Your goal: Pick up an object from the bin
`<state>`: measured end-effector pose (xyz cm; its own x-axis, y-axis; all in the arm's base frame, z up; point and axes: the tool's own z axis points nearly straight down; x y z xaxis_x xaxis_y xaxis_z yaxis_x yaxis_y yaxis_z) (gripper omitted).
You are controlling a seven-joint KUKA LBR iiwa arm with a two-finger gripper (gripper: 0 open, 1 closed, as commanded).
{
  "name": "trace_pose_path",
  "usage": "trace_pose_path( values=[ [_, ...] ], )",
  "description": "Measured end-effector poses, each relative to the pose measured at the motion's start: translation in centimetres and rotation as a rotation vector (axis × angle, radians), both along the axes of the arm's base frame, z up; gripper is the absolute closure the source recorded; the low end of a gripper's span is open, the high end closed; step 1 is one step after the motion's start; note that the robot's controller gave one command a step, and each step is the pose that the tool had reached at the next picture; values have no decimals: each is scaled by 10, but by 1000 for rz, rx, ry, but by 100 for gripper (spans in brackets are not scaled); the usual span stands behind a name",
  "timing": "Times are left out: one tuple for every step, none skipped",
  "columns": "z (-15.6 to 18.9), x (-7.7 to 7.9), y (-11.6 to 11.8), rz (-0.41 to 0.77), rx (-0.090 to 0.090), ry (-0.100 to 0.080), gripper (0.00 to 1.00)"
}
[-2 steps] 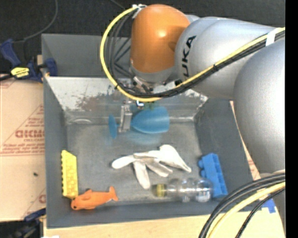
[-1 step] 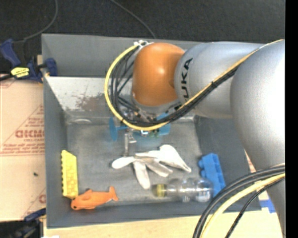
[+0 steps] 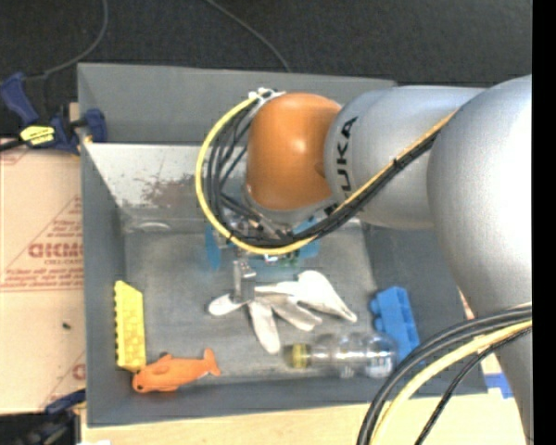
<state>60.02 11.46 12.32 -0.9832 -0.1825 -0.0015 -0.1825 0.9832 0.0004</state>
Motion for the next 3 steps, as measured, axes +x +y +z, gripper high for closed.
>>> trace_pose_path(
  values=[
    [23,6,35,66,3,-9,0],
    [-25,-25,-21,239,2,-10,0],
    [-35,-23,-68,-4,5,-13,100]
  ],
)
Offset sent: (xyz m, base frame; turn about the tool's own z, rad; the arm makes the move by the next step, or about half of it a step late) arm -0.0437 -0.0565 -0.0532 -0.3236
